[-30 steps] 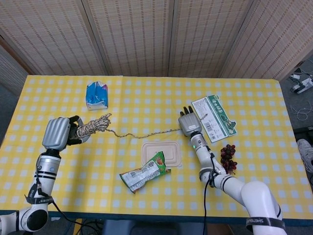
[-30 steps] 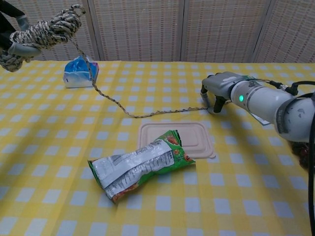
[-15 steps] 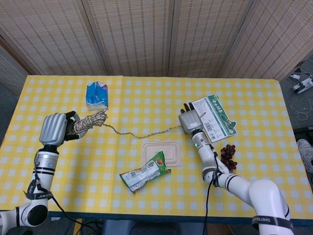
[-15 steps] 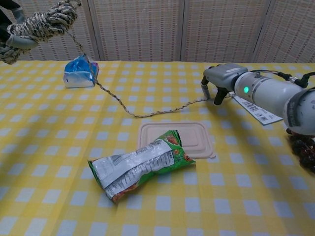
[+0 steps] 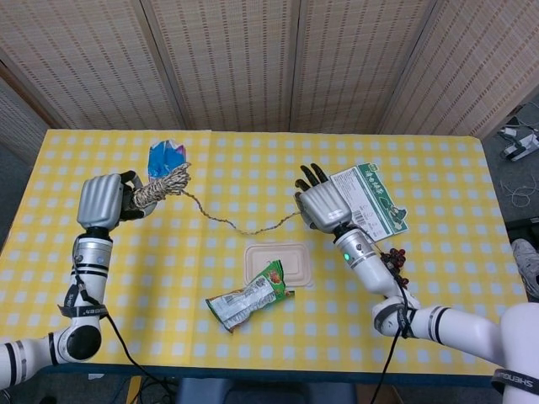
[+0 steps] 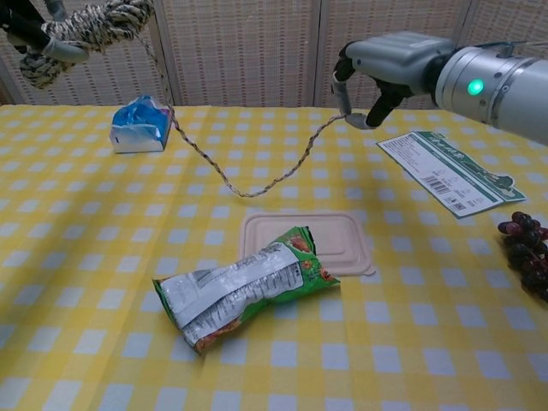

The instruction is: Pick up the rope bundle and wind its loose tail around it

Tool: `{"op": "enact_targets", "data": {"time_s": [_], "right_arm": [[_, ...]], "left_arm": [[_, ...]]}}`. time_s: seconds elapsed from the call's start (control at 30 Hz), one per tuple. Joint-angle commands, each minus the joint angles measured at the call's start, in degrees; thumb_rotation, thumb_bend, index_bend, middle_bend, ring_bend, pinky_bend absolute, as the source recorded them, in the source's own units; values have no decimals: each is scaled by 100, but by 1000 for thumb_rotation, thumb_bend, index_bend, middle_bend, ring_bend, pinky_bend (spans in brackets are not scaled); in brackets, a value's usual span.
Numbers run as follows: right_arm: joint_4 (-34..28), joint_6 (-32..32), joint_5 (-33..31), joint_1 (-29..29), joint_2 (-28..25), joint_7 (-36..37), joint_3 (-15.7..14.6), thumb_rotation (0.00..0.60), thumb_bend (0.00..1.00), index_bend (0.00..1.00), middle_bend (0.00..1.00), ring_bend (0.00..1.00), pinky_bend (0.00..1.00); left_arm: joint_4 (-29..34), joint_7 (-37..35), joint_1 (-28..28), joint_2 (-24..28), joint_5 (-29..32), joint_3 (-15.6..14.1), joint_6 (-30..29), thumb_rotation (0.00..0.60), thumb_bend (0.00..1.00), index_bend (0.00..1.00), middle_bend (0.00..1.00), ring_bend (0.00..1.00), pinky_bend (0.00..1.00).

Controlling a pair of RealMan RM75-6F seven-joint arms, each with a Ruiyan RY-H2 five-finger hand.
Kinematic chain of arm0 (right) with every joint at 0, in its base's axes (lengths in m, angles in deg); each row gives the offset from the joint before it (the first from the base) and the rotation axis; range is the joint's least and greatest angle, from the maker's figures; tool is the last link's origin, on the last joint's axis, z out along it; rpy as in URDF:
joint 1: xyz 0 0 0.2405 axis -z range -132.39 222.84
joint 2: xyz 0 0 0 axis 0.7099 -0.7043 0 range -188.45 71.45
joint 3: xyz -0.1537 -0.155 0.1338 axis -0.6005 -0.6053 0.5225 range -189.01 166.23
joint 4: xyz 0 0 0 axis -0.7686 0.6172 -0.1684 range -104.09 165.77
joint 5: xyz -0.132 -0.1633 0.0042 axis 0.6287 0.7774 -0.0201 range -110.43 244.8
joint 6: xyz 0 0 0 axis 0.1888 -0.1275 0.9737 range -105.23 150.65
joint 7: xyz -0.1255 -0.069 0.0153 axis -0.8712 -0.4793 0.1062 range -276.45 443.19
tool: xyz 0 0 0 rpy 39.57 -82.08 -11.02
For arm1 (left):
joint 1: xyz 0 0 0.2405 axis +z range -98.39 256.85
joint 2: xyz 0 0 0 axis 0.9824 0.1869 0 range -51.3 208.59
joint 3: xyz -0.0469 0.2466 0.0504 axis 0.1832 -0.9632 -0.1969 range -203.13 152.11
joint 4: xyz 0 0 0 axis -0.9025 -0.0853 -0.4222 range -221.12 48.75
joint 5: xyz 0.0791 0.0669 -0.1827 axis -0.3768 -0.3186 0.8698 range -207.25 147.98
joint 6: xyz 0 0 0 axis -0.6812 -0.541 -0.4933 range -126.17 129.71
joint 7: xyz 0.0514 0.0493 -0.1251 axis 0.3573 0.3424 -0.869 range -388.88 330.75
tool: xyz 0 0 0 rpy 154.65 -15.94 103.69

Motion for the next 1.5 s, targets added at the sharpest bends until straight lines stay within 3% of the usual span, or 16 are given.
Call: {"op": "enact_targets", "data": {"time_s": [0.03,0.2,0.37,0.8,1.2,1.4,1.5], "right_arm": [[-1133,-447,521,151,-753,-26,70,600,477,606,264,0,0],[-1864,-519,740,106,-1085,213,239,600,477,606,264,0,0],[-2143,-498,657,-89,-1114,438,514,600,478,605,264,0,0],[-1734,-314,-467,-968,-649,224,1072,600,481,605,264,0,0],[-965,-235,-1561,-1599,-378,-222,1151,600,483,605,263,0,0],[-720,-218,-1870,-1712,-371,-311,1039,600,487,605,263,0,0],[-635,-211,-1986,-1705,-401,-277,988,600,490,606,263,0,0]], "left_arm": [[-156,670,-394,-288,420,12,-141,525,270,779,899,698,484],[-323,1219,-700,-670,687,-76,-334,527,269,779,900,699,485],[-383,1670,-898,-1000,684,-318,-477,521,270,779,900,700,497],[-142,1781,-1002,-1574,258,-652,-611,519,270,781,900,701,500],[156,817,-992,-1899,-133,-296,-389,508,270,782,900,702,501],[208,-19,-907,-1963,-564,-133,-207,419,269,780,900,702,501],[184,-490,-834,-1996,-847,-62,-178,443,270,779,900,702,501]]}}
